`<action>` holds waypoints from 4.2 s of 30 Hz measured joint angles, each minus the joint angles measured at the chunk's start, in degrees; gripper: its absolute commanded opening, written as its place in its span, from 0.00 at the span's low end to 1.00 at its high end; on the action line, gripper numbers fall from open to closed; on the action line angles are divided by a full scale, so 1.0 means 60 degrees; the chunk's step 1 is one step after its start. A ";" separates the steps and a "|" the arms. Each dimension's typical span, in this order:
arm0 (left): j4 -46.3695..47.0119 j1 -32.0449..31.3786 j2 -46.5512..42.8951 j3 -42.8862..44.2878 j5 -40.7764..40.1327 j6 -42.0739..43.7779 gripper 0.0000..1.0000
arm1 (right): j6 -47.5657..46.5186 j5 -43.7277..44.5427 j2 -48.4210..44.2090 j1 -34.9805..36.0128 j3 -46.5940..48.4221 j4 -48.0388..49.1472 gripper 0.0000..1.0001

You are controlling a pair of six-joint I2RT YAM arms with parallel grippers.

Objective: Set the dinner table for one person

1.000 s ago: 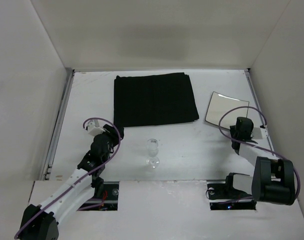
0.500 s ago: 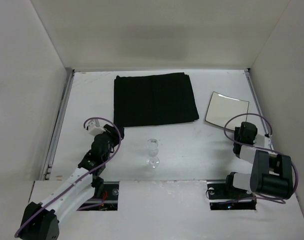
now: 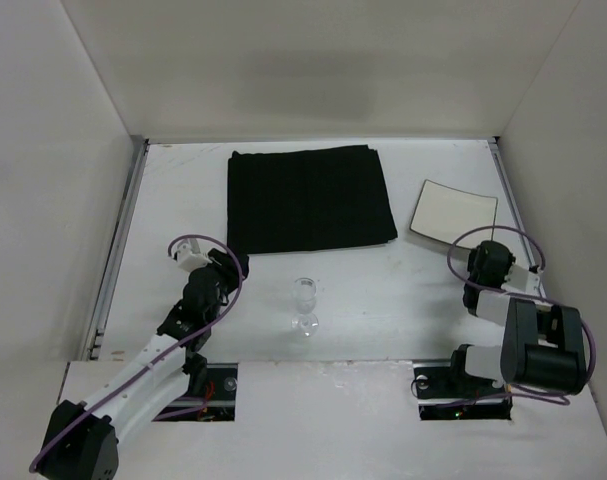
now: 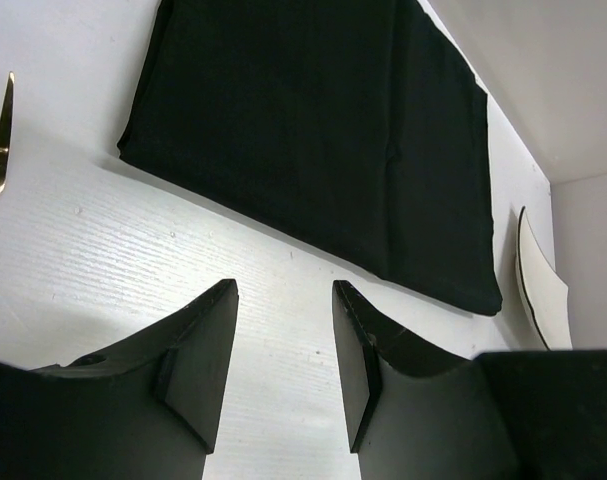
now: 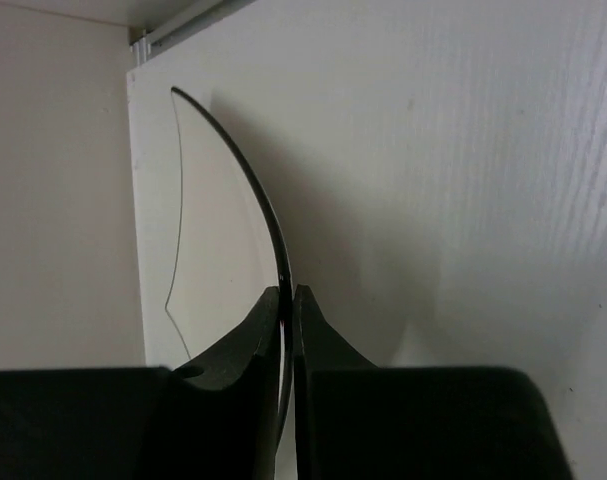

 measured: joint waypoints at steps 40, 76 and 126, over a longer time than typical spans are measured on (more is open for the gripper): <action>0.0251 -0.0004 0.0375 -0.0040 0.0171 -0.0095 0.40 | -0.0798 -0.1832 -0.0590 0.0029 -0.0736 -0.0463 0.54; 0.0586 0.0022 0.0732 -0.0055 0.0208 -0.0098 0.40 | -0.0918 -0.4885 0.1621 -0.2189 -0.1938 0.5173 0.00; 0.0586 0.0310 0.0601 -0.0062 0.0204 0.0004 0.40 | -0.1348 -0.3493 -0.4969 0.1151 0.0750 -0.2524 0.00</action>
